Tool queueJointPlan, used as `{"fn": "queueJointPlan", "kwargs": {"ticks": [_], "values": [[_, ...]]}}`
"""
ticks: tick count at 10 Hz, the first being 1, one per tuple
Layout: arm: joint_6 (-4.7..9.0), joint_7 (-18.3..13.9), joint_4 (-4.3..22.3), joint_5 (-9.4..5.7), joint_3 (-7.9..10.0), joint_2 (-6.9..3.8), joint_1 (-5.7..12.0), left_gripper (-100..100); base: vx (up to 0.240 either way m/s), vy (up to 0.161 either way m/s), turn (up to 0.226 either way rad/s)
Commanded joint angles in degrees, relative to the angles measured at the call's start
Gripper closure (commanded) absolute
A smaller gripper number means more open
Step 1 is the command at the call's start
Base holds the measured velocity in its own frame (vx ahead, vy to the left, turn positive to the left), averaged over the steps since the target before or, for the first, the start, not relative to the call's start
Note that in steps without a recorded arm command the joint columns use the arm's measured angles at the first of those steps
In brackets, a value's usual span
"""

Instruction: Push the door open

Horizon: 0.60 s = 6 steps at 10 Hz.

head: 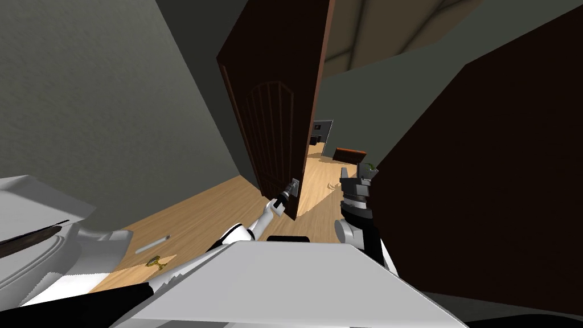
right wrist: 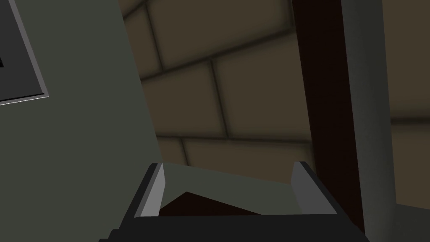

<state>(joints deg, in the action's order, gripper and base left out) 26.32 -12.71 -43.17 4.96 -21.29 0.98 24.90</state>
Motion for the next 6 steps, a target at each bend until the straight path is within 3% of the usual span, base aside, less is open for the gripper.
{"fn": "queueJointPlan", "kwargs": {"ticks": [1, 6], "values": [[-0.06, 0.3, 0.1, -0.17, 0.72, -0.79, 0.0, 100, 0.077, -0.089, 0.017], [-0.23, 1.2, 0.2, -0.72, 3.0, -2.6, 0.02, 100, 0.112, -0.161, 0.046]]}}
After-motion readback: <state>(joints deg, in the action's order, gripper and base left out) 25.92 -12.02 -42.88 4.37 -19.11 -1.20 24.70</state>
